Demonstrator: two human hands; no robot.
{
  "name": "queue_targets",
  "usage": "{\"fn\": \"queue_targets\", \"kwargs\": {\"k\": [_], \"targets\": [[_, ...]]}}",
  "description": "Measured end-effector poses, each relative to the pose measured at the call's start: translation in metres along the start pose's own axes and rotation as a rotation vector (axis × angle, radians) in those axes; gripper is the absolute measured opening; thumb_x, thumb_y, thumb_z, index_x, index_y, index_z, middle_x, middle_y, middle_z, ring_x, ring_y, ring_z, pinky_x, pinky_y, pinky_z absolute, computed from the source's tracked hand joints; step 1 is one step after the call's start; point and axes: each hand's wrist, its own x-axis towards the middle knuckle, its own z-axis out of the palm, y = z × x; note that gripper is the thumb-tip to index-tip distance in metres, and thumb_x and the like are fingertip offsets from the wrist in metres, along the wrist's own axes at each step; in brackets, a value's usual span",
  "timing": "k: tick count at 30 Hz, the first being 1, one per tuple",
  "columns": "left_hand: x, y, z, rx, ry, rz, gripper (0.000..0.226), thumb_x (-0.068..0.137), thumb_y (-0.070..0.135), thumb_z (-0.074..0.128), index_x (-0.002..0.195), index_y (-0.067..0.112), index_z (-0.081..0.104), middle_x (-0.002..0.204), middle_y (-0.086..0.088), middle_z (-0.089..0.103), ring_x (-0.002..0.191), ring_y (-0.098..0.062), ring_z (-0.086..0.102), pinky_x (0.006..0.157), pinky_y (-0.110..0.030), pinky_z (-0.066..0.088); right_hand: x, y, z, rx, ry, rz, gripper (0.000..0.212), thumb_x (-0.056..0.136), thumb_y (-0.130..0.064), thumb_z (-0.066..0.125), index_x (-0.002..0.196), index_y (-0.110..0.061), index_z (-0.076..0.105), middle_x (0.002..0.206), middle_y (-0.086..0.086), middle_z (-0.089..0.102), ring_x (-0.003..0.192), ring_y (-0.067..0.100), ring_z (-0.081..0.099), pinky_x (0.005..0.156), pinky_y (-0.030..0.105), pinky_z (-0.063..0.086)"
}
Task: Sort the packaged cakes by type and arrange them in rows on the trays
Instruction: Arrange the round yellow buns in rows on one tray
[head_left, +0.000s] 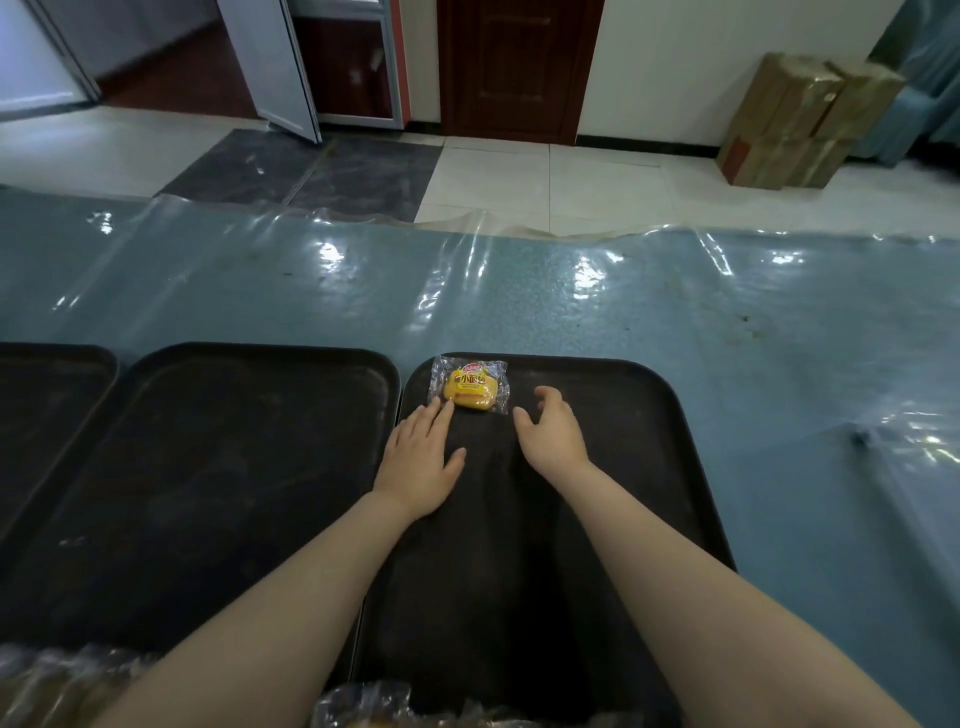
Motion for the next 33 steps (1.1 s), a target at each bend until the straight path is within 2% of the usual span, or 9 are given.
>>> {"fn": "queue_targets", "kwargs": {"k": [5,14,18,25,29,33], "targets": [[-0.033,0.018,-0.016,-0.03,-0.041,-0.01,0.066,0.102,0.048,0.037,0.158,0.023,0.011,0.166,0.0,0.009,0.152,-0.02,0.005,0.124,-0.04,0.008,-0.042,0.003,-0.019,0.001,-0.028,-0.012,0.055,0.1,-0.032,0.055,0.149,-0.018,0.036,0.146,0.006,0.048,0.133,0.023,0.047,0.109,0.04,0.044],[-0.109,0.054,-0.034,-0.117,-0.037,-0.024,0.062,0.103,0.045,0.037,0.158,0.023,0.016,0.165,0.001,0.013,0.152,-0.019,0.008,0.123,-0.039,0.008,-0.132,0.015,-0.041,-0.023,-0.04,-0.022,0.05,0.1,-0.037,0.054,0.145,-0.021,0.04,0.135,0.002,0.056,0.124,0.018,0.054,0.105,0.038,0.047],[-0.141,0.065,-0.035,-0.164,-0.046,-0.001,0.061,0.103,0.045,0.038,0.157,0.023,0.019,0.164,0.001,0.015,0.152,-0.019,0.01,0.123,-0.039,0.011,-0.17,0.027,-0.05,-0.09,-0.078,-0.064,0.048,0.1,-0.039,0.051,0.143,-0.02,0.043,0.131,0.002,0.059,0.123,0.021,0.054,0.106,0.041,0.044],[-0.196,0.074,-0.029,-0.232,-0.109,0.013,0.056,0.102,0.046,0.04,0.154,0.028,0.026,0.162,0.007,0.021,0.151,-0.014,0.011,0.123,-0.039,0.012,-0.23,0.048,-0.06,-0.169,-0.187,-0.07,0.041,0.1,-0.041,0.051,0.138,-0.025,0.048,0.125,-0.005,0.062,0.117,0.015,0.057,0.106,0.042,0.045],[-0.219,0.072,-0.026,-0.235,-0.132,0.016,0.046,0.102,0.042,0.043,0.145,0.026,0.044,0.151,0.007,0.042,0.143,-0.013,0.03,0.119,-0.036,0.024,-0.256,0.059,-0.063,-0.264,-0.204,-0.107,0.038,0.1,-0.04,0.051,0.135,-0.026,0.052,0.122,-0.008,0.063,0.114,0.012,0.058,0.107,0.041,0.044],[-0.239,0.071,-0.03,-0.296,-0.127,0.005,0.033,0.103,0.035,0.043,0.126,0.023,0.064,0.124,0.009,0.063,0.119,-0.008,0.054,0.103,-0.031,0.043,-0.279,0.065,-0.063,-0.293,-0.155,-0.159,0.034,0.099,-0.037,0.052,0.132,-0.027,0.056,0.122,-0.008,0.064,0.112,0.012,0.059,0.104,0.039,0.047]]}}
